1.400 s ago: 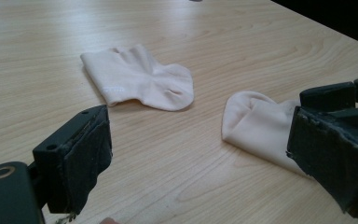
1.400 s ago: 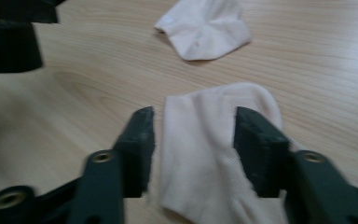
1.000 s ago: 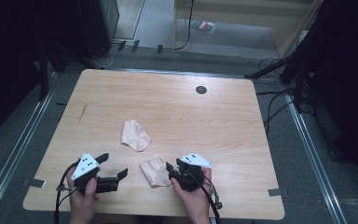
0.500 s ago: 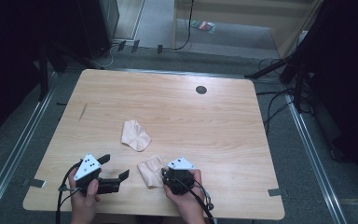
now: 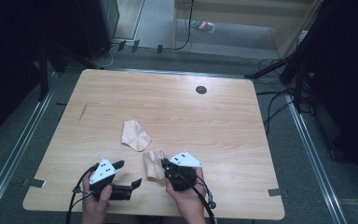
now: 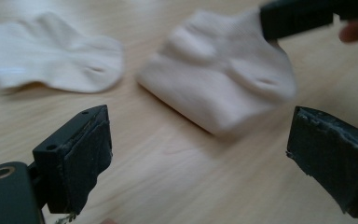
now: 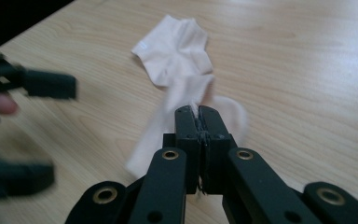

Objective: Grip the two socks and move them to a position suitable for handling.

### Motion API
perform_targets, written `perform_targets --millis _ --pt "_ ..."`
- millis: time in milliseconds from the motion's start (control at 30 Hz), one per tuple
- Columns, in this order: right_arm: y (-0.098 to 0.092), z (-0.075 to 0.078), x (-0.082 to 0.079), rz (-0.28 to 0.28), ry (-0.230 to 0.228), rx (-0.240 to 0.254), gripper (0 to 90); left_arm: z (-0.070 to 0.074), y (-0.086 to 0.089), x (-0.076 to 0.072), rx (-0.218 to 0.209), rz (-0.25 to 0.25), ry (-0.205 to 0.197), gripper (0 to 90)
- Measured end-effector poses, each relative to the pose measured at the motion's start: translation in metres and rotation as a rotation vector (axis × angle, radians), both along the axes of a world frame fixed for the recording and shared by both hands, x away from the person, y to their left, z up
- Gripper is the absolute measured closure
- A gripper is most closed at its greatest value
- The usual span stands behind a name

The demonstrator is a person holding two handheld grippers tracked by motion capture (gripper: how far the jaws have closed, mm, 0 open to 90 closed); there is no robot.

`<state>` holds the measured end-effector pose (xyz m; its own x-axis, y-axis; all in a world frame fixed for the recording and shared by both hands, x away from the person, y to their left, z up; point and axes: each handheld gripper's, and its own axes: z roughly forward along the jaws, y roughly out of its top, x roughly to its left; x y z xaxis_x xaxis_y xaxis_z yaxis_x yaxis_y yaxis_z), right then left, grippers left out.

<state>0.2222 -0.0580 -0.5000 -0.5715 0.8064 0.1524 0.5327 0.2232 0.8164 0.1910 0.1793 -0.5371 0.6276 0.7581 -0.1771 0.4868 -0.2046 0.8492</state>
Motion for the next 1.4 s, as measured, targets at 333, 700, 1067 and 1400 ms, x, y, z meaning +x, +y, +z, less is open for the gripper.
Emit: perform_targets --millis 333,700,1067,1400 --pt "0.007 0.027 -0.011 0.049 -0.023 0.075 88.9 -0.006 -0.041 -0.002 0.082 0.009 0.035 15.1" --pt "0.012 0.051 -0.026 0.141 -0.09 0.185 88.9 0.022 -0.025 -0.022 0.222 0.16 -0.279 88.8" --pt "-0.028 0.006 0.002 -0.003 0.044 0.064 88.9 -0.003 -0.045 -0.016 0.237 -0.041 -0.126 66.7" --pt "-0.05 -0.014 0.018 -0.054 0.088 -0.054 88.7 0.001 -0.002 0.006 0.048 -0.001 -0.047 44.4"
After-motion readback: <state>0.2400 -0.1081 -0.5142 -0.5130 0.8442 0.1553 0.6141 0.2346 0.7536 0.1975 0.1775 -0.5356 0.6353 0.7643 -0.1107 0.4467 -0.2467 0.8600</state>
